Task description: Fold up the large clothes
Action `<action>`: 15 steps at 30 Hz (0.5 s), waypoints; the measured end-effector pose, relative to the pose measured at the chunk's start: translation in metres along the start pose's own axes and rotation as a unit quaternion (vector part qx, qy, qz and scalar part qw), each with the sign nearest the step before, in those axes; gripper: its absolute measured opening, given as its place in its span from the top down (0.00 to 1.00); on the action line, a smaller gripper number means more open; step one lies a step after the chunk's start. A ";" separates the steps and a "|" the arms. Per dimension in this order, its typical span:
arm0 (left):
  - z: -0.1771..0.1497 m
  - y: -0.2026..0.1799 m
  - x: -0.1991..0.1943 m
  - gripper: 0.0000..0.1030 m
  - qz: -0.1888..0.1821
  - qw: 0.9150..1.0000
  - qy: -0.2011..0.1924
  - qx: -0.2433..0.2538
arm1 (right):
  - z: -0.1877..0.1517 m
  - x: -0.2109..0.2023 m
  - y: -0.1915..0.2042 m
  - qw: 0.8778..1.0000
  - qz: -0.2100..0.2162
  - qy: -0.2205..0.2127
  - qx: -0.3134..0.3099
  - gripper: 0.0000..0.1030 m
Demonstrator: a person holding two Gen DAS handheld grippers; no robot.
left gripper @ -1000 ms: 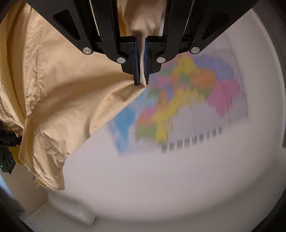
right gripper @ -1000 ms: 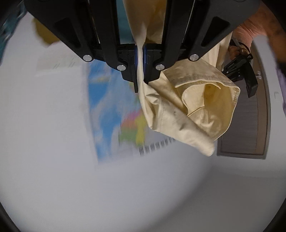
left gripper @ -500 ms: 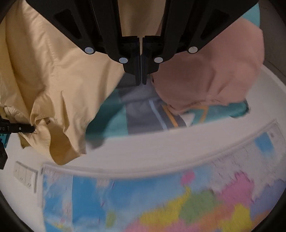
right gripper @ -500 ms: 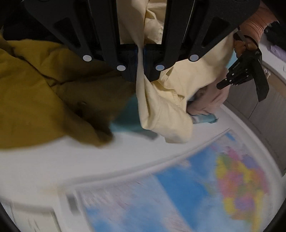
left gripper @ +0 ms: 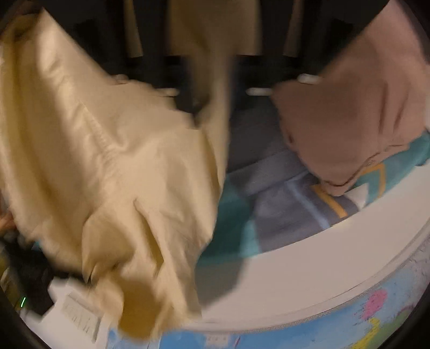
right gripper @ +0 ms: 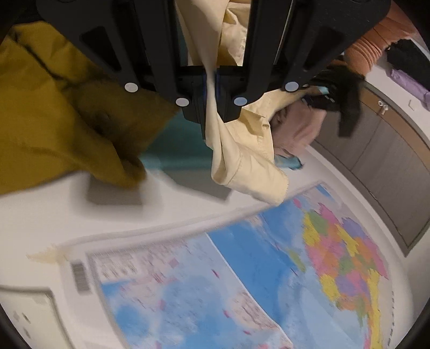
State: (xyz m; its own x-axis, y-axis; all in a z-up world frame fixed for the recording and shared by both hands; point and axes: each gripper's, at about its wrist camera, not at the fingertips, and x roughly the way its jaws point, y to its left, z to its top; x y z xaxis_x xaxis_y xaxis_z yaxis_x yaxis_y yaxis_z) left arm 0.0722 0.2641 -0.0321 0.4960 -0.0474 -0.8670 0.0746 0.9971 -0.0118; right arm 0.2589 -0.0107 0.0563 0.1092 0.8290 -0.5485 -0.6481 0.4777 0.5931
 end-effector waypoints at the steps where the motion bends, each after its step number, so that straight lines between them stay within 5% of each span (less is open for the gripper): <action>1: 0.001 0.000 -0.005 0.96 0.017 1.000 -0.015 -0.002 | 0.005 -0.001 0.001 1.000 0.004 -0.008 -0.002 0.96; 3: 0.007 0.012 -0.025 0.96 0.040 0.997 -0.058 -0.033 | 0.013 0.000 -0.007 1.000 -0.013 -0.017 0.008 0.94; 5: 0.014 0.034 -0.035 0.95 0.012 0.994 -0.067 -0.086 | 0.015 0.008 -0.021 0.997 -0.075 0.007 0.019 0.80; 7: 0.017 0.042 -0.028 0.93 0.023 0.993 -0.051 -0.103 | 0.009 0.007 -0.025 0.983 -0.182 0.032 0.013 0.43; 10: 0.016 0.042 -0.009 0.70 0.088 0.991 -0.032 -0.093 | -0.009 -0.026 -0.003 0.981 -0.188 0.040 -0.013 0.36; 15: 0.007 0.044 -0.016 0.56 0.073 0.988 -0.067 -0.116 | -0.089 -0.081 0.095 0.982 -0.121 0.067 -0.130 0.16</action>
State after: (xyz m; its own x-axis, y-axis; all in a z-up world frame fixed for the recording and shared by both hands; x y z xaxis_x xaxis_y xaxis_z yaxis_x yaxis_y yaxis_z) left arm 0.0731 0.3080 -0.0153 0.5988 0.1069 -0.7937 -0.1989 0.9799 -0.0181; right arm 0.1214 -0.0585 0.1044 0.1941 0.6464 -0.7379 -0.7880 0.5508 0.2752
